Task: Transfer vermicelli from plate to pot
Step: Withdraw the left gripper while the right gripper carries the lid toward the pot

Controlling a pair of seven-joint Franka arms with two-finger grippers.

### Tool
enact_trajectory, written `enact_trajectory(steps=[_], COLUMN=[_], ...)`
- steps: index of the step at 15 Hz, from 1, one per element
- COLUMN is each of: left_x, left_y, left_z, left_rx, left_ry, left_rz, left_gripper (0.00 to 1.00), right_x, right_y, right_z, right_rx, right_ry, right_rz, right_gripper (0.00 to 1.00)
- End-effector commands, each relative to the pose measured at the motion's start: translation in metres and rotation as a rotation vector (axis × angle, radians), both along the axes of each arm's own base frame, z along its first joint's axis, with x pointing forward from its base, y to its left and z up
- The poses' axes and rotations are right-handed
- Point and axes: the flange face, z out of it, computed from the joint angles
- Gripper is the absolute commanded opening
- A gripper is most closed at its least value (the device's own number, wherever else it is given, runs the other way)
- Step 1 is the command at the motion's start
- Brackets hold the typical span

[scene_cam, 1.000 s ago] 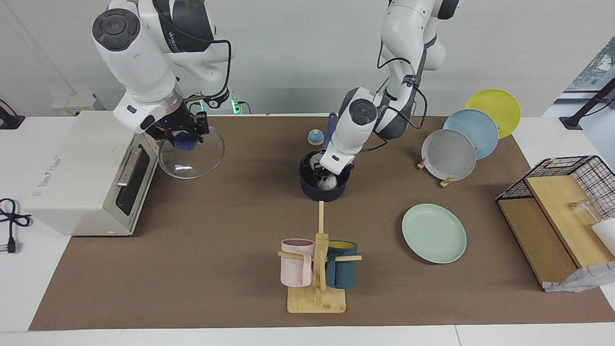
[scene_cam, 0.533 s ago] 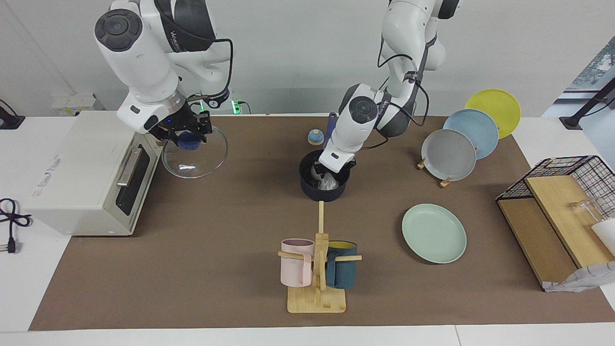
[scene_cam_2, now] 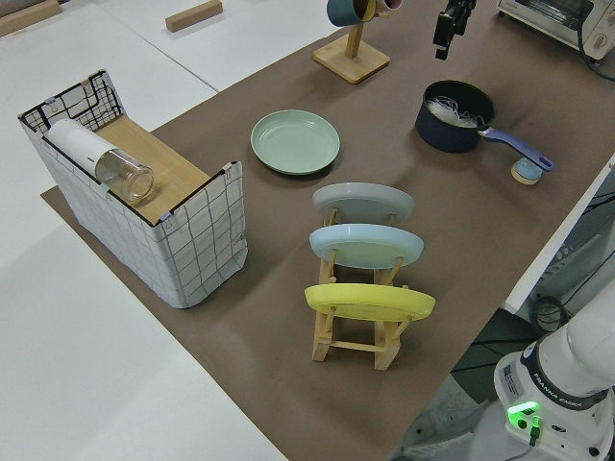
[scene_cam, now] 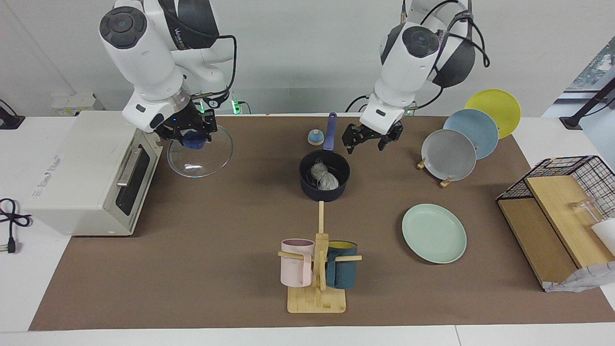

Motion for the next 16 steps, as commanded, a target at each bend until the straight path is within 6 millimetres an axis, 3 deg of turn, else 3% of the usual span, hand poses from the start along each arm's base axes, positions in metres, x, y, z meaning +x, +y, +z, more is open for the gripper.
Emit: enact_trajectory(steps=[1, 3, 6, 7, 9, 11, 13, 15, 16], left_x=[0.004, 0.012, 0.019, 0.018, 0.017, 0.018, 0.017, 0.015, 0.013], left_y=[0.049, 0.094, 0.145, 0.150, 0.155, 0.165, 0.163, 0.162, 0.159], left_z=[0.015, 0.022, 0.030, 0.030, 0.034, 0.042, 0.042, 0.042, 0.050], left_rx=[0.059, 0.070, 0.128, 0.143, 0.162, 0.157, 0.153, 0.152, 0.152], left_ry=[-0.002, 0.003, 0.001, 0.005, 0.004, 0.000, 0.008, 0.025, 0.017], left_rz=[-0.078, -0.131, -0.210, -0.232, -0.232, -0.212, -0.215, -0.210, -0.212], left_gripper=[1.00, 1.00, 1.00, 1.00, 1.00, 1.00, 1.00, 1.00, 1.00], right_x=[0.001, 0.000, -0.015, -0.021, -0.028, -0.023, -0.025, -0.032, -0.036], right_y=[0.021, 0.051, 0.143, 0.166, 0.191, 0.207, 0.244, 0.262, 0.276], right_z=[0.007, 0.009, -0.003, -0.011, -0.019, -0.029, -0.053, -0.058, -0.071], right_rx=[0.018, 0.032, 0.030, 0.022, 0.023, 0.044, 0.055, 0.056, 0.042], right_ry=[-0.024, -0.062, -0.099, -0.092, -0.076, -0.106, -0.119, -0.119, -0.106], right_rz=[-0.017, -0.025, -0.076, -0.084, -0.090, -0.116, -0.132, -0.154, -0.167], right_gripper=[0.00, 0.00, 0.00, 0.00, 0.00, 0.00, 0.00, 0.00, 0.00])
